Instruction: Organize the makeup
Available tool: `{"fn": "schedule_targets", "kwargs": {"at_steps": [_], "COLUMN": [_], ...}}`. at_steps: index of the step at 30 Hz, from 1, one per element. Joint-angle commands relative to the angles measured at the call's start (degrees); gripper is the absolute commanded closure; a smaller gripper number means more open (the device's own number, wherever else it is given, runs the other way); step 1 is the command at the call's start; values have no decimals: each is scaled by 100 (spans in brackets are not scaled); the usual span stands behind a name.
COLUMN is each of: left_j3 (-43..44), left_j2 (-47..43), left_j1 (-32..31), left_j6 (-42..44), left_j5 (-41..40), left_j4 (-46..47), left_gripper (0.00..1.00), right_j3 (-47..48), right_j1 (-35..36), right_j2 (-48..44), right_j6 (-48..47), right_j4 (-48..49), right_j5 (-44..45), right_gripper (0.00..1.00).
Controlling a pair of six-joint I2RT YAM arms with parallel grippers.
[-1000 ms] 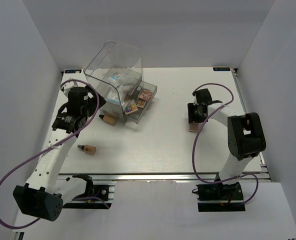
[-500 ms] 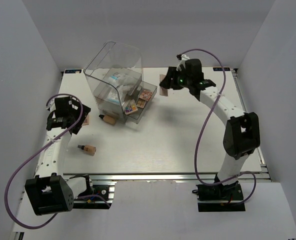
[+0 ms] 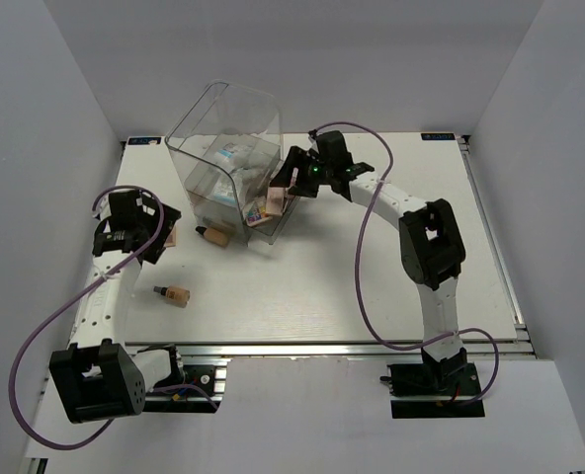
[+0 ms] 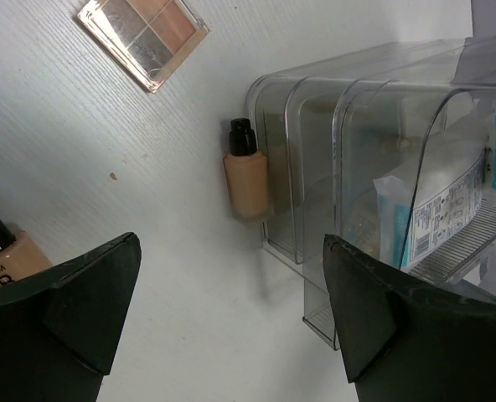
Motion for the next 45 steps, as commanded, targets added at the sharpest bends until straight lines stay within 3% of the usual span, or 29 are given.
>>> {"fn": "schedule_targets", "kwargs": {"at_steps": [1, 4, 8, 10, 12, 13, 14, 15, 16, 19, 29, 42, 45], "left_j3": [-83, -127, 101, 303, 557, 663, 777, 1013, 1129, 1516, 2184, 2975, 3194], "left_j2": [78, 281, 947, 1194, 1580, 1722, 1862, 2151, 2293, 2742, 3814, 4754, 5009], "left_j1": [23, 31, 31, 23, 23, 23, 23, 31, 31, 58, 163, 400, 453], "left_j6": [-177, -353, -423, -432, -441, -450, -458, -458, -458, -423, -1249, -1363, -1495], "left_j5": [39, 83, 22, -13, -118, -171, -293, -347, -408, -637, -989, -1367, -1516], "left_j4": [122, 272, 184, 88, -44, -131, -306, -421, -527, -817, -994, -1195, -1661], "left_gripper": [2, 2, 2, 2, 2, 2, 2, 2, 2, 2, 2, 2, 2], "right_j3": [242, 233, 14, -126, -669, -1020, -1928, -2442, -2935, -4256, -4961, -5154, -5154], "right_j1": [-83, -136, -180, -198, -207, -215, -242, -277, -390, -716, -1208, -1657, -1701], "right_j2": [-196, -283, -652, -1020, -1389, -1913, -2197, -2504, -3047, -3781, -4494, -4916, -4968], "right_j6": [10, -139, -481, -1086, -1484, -2824, -3255, -3259, -3912, -4609, -4244, -4252, -4244], "right_j4": [330, 347, 523, 759, 1023, 1555, 1934, 1938, 3130, 3757, 3257, 2835, 2773], "right_j5": [-172, -295, -549, -672, -866, -823, -762, -700, -656, -1250, -1447, -1332, -1271], "right_gripper": [24, 11, 11, 11, 11, 11, 11, 11, 11, 11, 11, 11, 11]}}
